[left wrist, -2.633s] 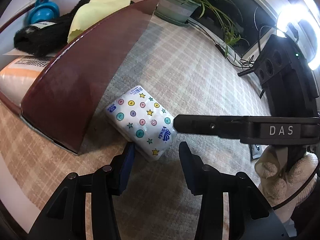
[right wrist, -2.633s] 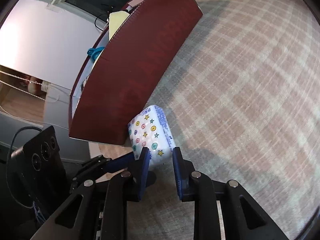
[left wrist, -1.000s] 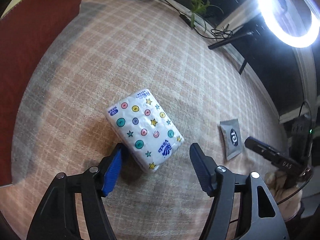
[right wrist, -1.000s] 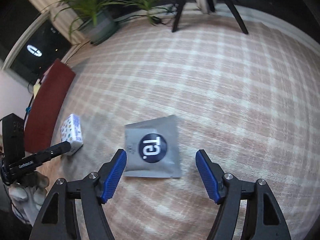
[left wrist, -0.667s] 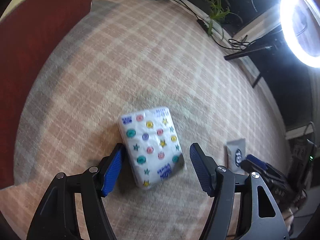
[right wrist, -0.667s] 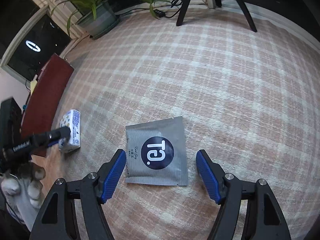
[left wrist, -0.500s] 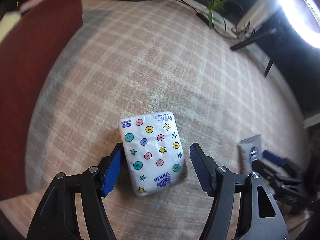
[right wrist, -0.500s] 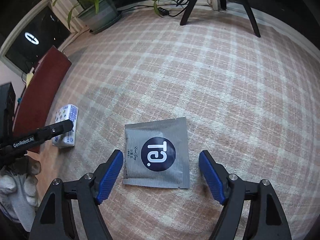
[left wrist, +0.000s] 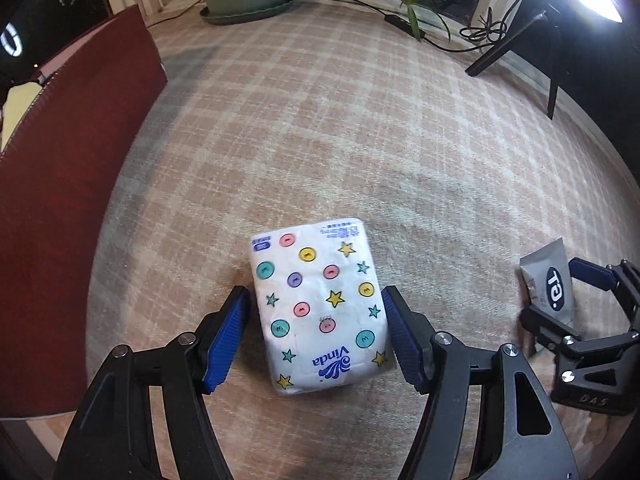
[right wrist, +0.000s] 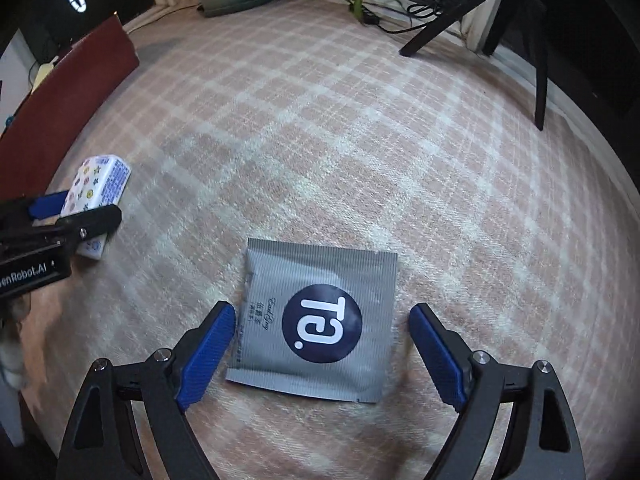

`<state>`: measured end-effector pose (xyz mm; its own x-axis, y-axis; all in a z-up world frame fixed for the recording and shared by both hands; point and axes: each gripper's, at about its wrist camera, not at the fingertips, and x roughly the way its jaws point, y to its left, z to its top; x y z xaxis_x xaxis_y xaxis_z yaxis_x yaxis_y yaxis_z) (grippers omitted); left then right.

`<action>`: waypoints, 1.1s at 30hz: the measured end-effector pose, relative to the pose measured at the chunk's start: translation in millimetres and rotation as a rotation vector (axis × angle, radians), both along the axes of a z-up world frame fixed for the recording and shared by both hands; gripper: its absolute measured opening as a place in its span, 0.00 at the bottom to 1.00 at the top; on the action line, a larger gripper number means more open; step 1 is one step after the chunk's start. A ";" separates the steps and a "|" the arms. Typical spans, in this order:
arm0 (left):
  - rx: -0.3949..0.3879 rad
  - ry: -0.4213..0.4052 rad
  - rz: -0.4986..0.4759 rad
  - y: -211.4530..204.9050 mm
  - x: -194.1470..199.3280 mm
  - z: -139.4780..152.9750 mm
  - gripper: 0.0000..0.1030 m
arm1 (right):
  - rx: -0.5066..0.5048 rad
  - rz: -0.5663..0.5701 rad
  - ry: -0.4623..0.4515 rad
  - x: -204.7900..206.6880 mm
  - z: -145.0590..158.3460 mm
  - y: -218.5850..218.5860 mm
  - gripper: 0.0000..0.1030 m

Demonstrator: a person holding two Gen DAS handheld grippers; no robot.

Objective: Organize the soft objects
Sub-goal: 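Close the left gripper on the tissue pack while the right gripper approaches the grey sachet, then lift the tissue pack with the left gripper while the right gripper grasps the grey sachet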

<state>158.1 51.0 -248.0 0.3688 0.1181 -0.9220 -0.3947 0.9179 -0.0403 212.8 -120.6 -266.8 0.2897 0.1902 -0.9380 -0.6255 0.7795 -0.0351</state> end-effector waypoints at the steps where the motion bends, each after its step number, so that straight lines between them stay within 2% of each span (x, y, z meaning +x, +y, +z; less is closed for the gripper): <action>1: 0.003 -0.002 0.000 0.9 -0.2 0.0 0.65 | 0.001 0.004 0.005 0.7 -0.3 -0.9 0.83; 5: 0.001 -0.011 -0.005 2.6 -1.8 0.1 0.65 | -0.008 0.017 0.009 5.6 -0.4 -8.6 0.81; 9: 0.010 -0.015 -0.009 0.8 -3.3 0.5 0.64 | -0.011 0.030 0.010 8.4 3.0 -18.3 0.71; 12: 0.009 -0.019 -0.010 1.3 -5.2 1.3 0.63 | -0.013 0.040 0.014 11.5 6.7 -20.8 0.69; 20: -0.008 -0.033 0.007 6.2 -10.1 4.3 0.52 | -0.008 0.063 0.015 18.9 9.2 -28.1 0.61; 25: -0.007 -0.041 0.011 5.4 -10.2 4.0 0.51 | -0.003 0.071 0.003 14.6 13.6 -32.4 0.58; 28: -0.010 -0.044 0.012 5.8 -10.7 4.2 0.51 | -0.023 0.102 -0.014 9.1 15.6 -29.4 0.63; 30: -0.019 -0.048 0.017 6.8 -10.7 4.5 0.51 | -0.027 0.112 -0.008 8.7 14.5 -26.8 0.62; 33: -0.039 -0.059 0.021 8.0 -12.5 5.5 0.51 | -0.002 0.100 0.011 11.5 16.5 -28.0 0.56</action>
